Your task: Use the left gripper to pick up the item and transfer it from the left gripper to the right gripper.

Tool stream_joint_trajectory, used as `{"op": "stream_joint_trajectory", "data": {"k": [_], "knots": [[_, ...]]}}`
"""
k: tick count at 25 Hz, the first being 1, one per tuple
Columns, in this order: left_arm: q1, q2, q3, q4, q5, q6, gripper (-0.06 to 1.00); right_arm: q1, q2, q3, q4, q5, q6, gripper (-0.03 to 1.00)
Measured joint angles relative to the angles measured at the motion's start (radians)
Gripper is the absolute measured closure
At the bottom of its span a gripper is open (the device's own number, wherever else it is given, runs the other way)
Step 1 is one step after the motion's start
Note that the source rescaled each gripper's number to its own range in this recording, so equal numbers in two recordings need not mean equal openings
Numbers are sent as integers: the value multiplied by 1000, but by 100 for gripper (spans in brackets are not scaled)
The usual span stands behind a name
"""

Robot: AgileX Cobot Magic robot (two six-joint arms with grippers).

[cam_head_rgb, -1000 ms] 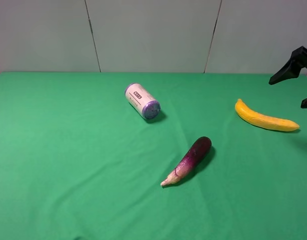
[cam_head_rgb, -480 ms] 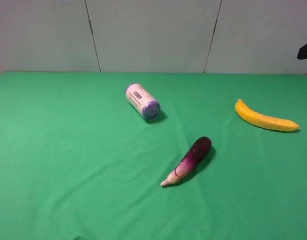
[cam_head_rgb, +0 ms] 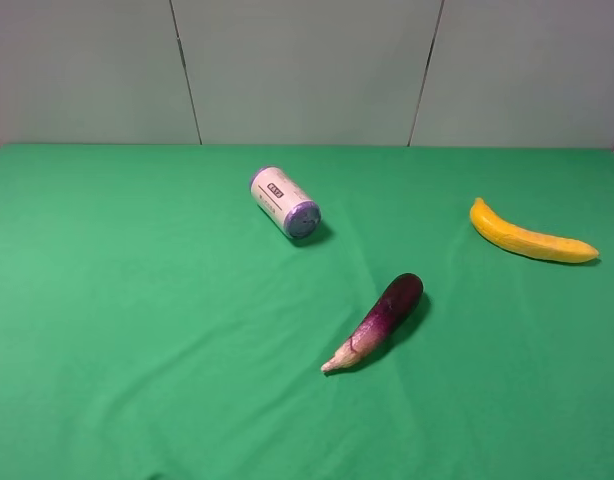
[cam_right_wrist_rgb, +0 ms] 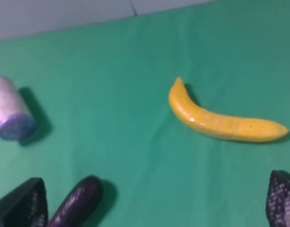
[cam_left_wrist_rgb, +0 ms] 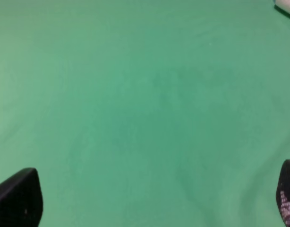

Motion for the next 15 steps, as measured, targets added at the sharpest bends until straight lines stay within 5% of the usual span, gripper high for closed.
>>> {"op": "stream_joint_trajectory", "data": {"k": [15], "knots": [[0,0,0,0,0,-1,-6,121,-258,73,-161,110,94,-3]]}}
